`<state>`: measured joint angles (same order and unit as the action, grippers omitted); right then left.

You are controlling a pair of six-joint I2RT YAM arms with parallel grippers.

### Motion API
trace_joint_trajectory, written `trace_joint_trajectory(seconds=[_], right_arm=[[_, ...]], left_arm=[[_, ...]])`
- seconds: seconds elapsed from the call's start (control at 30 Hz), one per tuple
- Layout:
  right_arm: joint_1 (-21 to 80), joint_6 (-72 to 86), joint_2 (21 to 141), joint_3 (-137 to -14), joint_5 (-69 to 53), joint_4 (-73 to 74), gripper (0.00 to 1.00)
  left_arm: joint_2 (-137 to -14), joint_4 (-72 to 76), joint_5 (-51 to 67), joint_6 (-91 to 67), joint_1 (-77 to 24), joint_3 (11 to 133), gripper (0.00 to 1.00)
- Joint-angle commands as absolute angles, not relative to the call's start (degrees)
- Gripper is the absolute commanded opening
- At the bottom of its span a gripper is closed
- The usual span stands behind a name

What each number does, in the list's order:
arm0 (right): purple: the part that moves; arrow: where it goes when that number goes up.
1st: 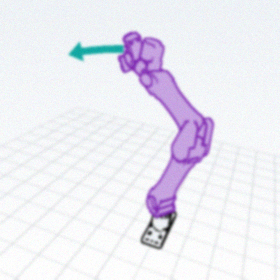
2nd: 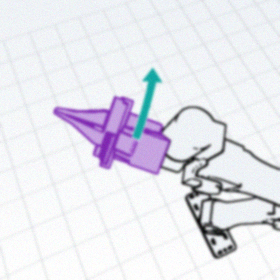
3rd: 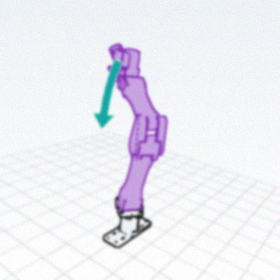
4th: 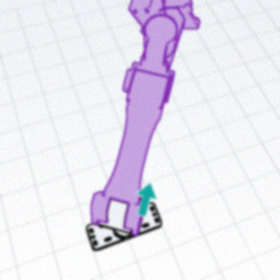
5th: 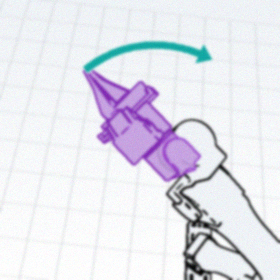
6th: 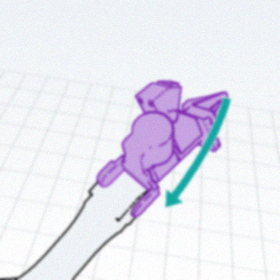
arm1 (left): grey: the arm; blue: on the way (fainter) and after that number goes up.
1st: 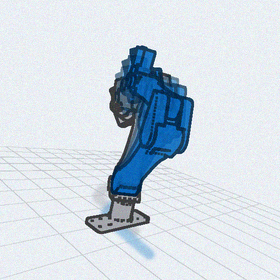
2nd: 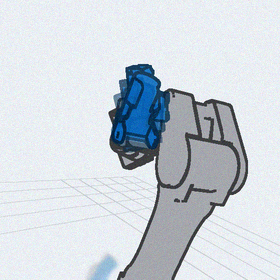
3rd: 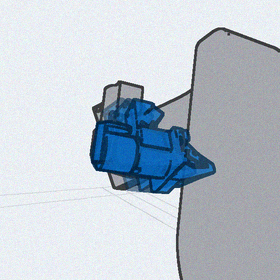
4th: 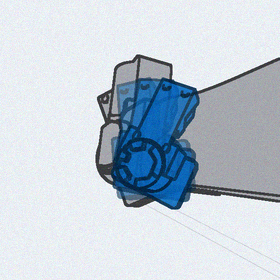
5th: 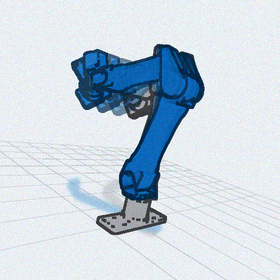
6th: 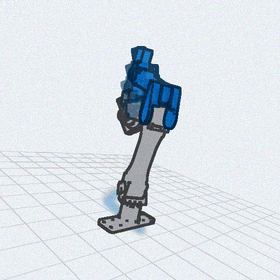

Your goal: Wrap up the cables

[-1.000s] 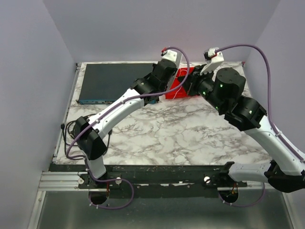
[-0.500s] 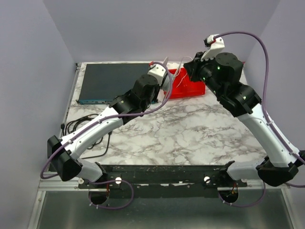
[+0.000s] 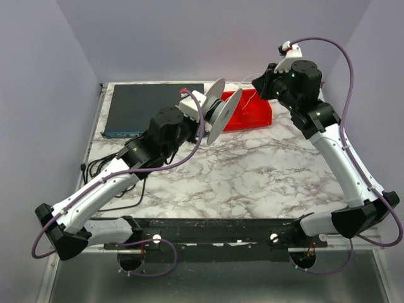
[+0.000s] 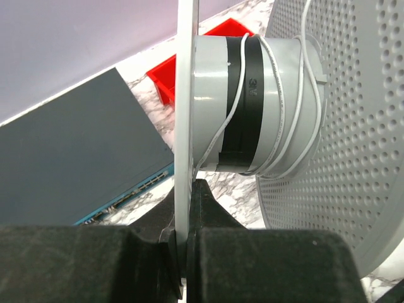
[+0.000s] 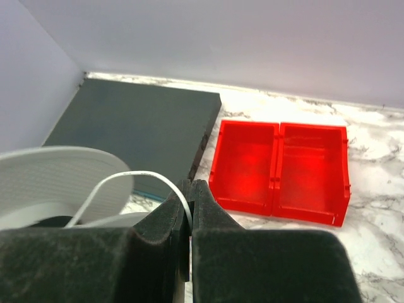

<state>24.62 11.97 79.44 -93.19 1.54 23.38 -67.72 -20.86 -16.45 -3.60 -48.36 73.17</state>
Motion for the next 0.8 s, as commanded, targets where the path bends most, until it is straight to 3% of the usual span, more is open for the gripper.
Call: trace_joint_trajectory(seconds=[0.0, 0.23, 0.47, 0.6, 0.77], right_arm=[[22.99, 13.09, 80.55, -88.66, -4.69, 19.86, 0.01], [22.76, 14.59, 81.03, -80.92, -8.78, 14.48, 0.01], [22.74, 19.53, 79.30, -71.08, -15.71, 5.78, 0.01], [22.68, 23.68, 78.42, -65.92, -19.24, -1.26, 0.14], [22.68, 28.73, 78.00, -60.63, -21.06, -9.56, 0.22]], left_arm=[[-64.49, -18.66, -9.95, -5.94, -47.38, 76.13, 0.00], [-64.23, -19.27, -9.06, -14.43, -45.60, 78.65, 0.00], [-67.41, -20.13, -17.51, -24.72, -45.59, 83.87, 0.00], [-70.10, -20.47, -21.75, -27.07, -46.16, 86.85, 0.00], [-72.53, -19.58, -26.74, -25.93, -48.30, 89.57, 0.00]])
